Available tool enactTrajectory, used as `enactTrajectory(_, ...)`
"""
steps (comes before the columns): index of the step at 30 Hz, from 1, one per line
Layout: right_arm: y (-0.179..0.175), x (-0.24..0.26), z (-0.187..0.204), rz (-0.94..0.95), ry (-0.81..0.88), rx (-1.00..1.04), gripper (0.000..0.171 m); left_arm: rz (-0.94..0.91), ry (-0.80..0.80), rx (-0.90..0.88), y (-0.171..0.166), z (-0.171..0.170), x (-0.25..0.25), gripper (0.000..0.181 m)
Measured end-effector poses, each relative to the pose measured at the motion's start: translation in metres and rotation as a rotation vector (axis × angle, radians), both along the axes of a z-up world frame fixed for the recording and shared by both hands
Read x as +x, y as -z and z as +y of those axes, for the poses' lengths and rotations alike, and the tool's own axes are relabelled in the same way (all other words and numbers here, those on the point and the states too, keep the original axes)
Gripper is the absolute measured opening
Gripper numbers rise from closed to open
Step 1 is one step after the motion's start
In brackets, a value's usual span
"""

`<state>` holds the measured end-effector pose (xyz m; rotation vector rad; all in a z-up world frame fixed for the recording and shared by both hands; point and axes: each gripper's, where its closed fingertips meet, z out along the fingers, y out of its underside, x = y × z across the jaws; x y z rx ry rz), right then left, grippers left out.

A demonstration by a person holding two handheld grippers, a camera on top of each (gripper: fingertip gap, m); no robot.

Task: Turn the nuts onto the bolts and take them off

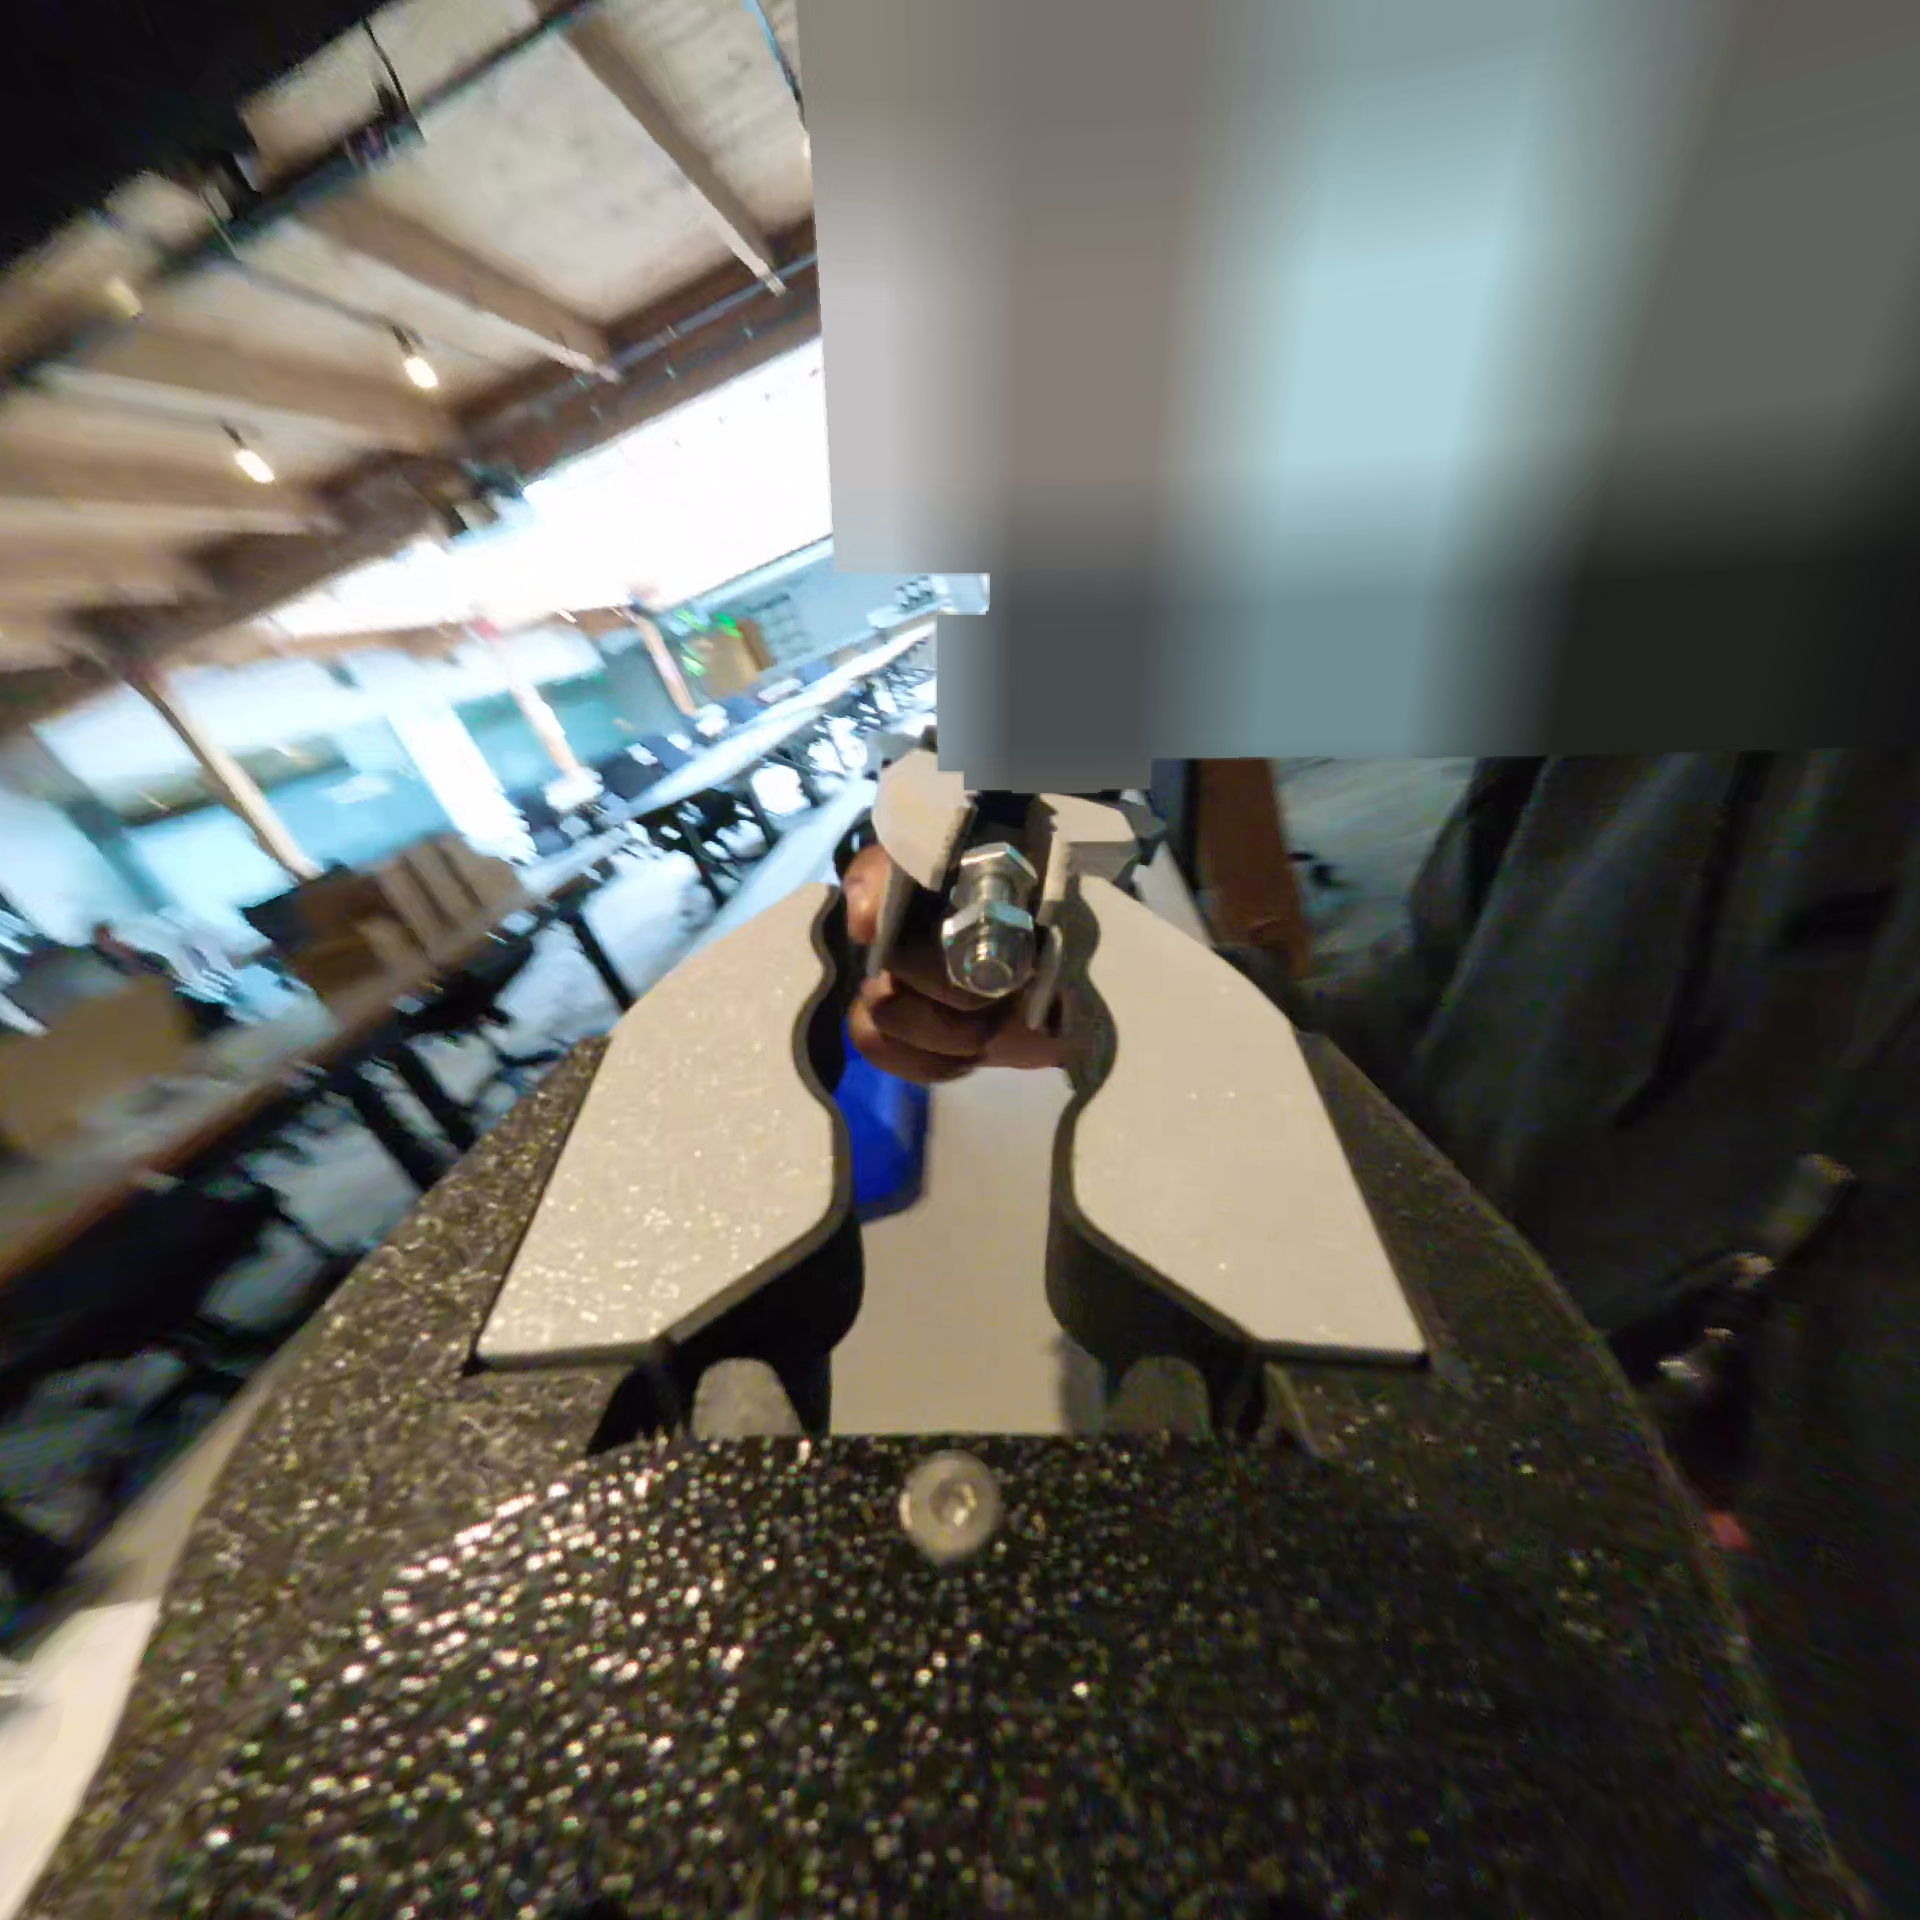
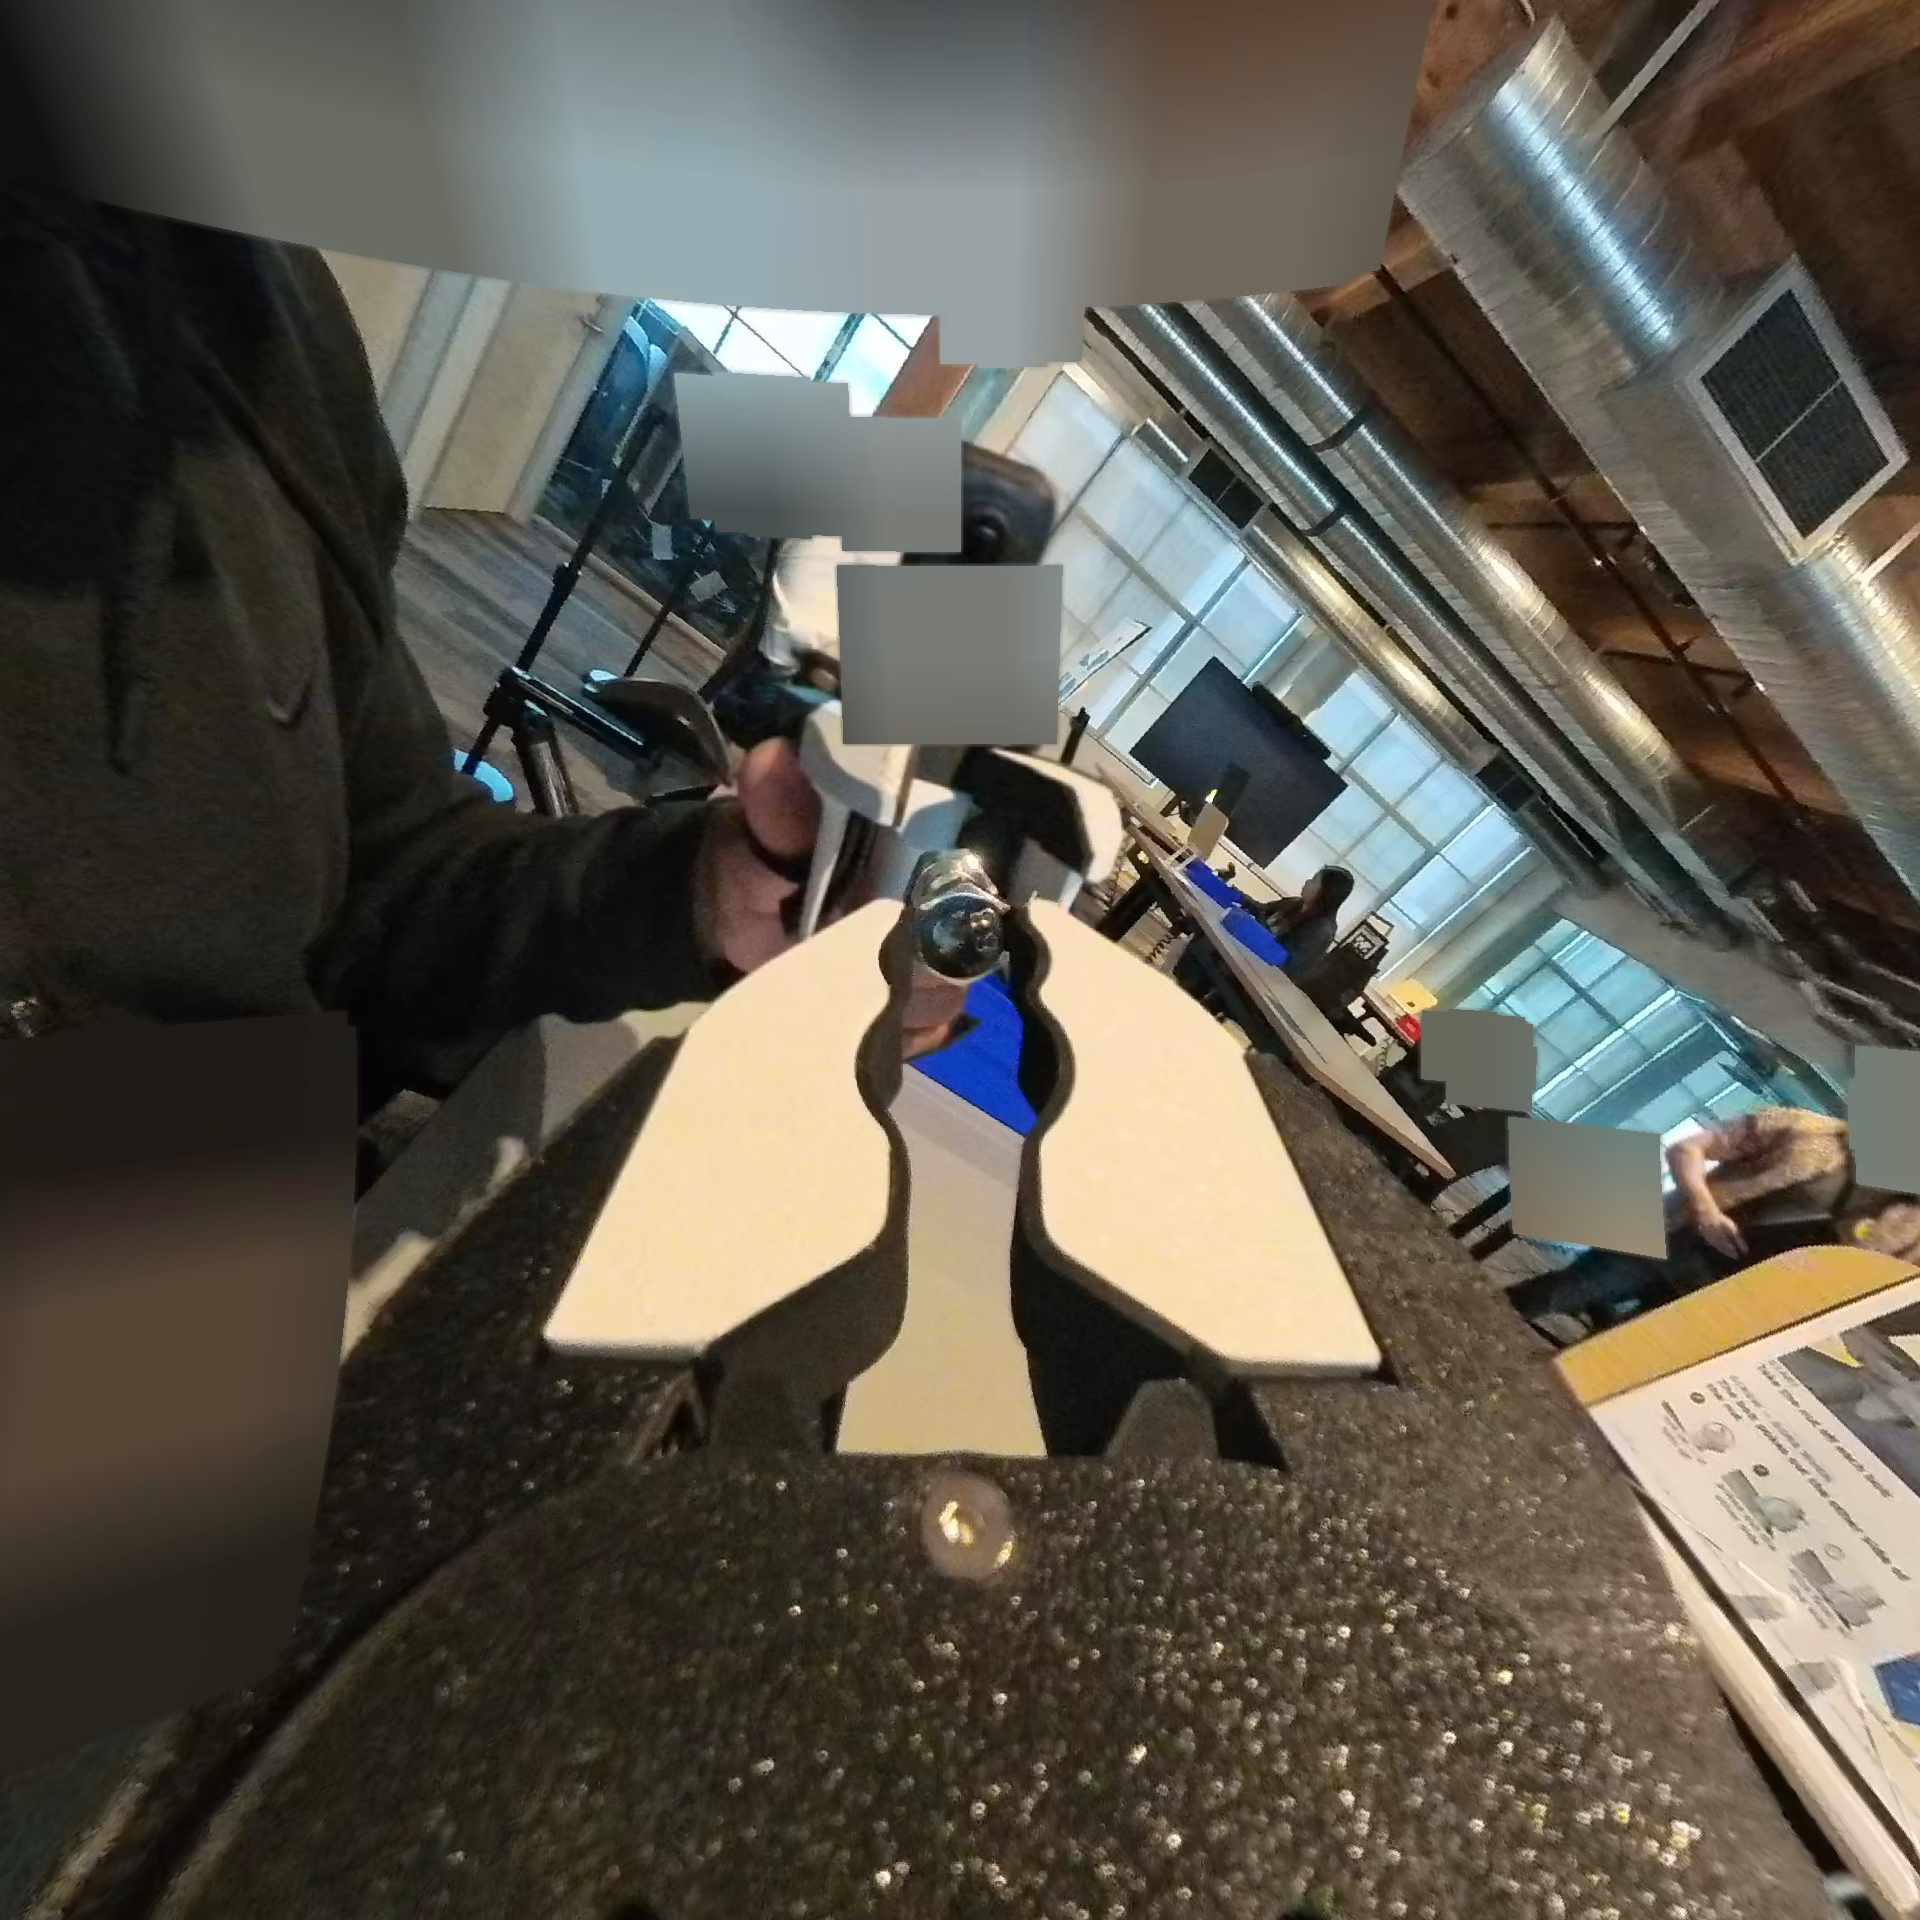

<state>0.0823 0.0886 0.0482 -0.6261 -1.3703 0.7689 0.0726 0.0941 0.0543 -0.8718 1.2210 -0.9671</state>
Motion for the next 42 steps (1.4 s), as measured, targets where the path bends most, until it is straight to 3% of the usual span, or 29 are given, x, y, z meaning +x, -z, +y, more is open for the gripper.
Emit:
enactTrajectory(4,0.001,-0.001,0.001,-0.007,0.012,0.006,0.017,0.061,0.099,-0.212,0.01,0.002,0.002,0.035)
enactTrajectory(9,0.004,-0.003,0.002,-0.02,0.024,0.012,0.017,0.093,0.103,-0.206,0.016,0.0,0.007,0.017)
enactTrajectory(12,0.004,-0.004,0.002,-0.023,0.022,0.008,0.017,0.106,0.005,-0.015,0.016,0.0,0.007,0.017)
enactTrajectory(18,0.003,-0.004,-0.002,-0.014,-0.011,-0.002,0.017,0.152,-0.359,0.71,0.015,0.0,0.006,0.017)
enactTrajectory(20,0.002,-0.004,-0.003,-0.009,-0.011,0.002,0.017,0.15,-0.423,0.813,0.013,-0.001,0.006,0.018)
enactTrajectory(22,0.001,-0.004,-0.003,-0.006,-0.005,0.005,0.017,0.08,-0.311,0.693,0.008,-0.013,0.006,0.02)
enactTrajectory(25,0.0,-0.002,-0.003,0.002,0.0,0.014,0.017,-0.061,-0.076,0.284,-0.014,-0.023,-0.004,0.029)
enactTrajectory(27,-0.001,-0.001,-0.004,0.007,0.003,0.019,0.017,-0.061,0.036,0.04,-0.016,-0.018,-0.009,0.03)
enactTrajectory(31,-0.001,-0.001,-0.003,0.007,0.007,0.021,0.017,0.022,0.108,-0.16,-0.002,-0.009,-0.006,0.031)
enactTrajectory(37,0.0,-0.002,-0.003,0.004,0.013,0.026,0.017,0.146,0.012,-0.112,0.02,-0.002,0.008,0.017)
enactTrajectory(40,-0.001,-0.002,-0.003,0.01,0.009,0.021,0.017,0.138,-0.095,0.093,0.017,-0.001,0.008,0.017)
enactTrajectory(42,-0.001,-0.001,-0.004,0.009,-0.003,0.012,0.017,0.146,-0.205,0.325,0.015,0.0,0.008,0.017)
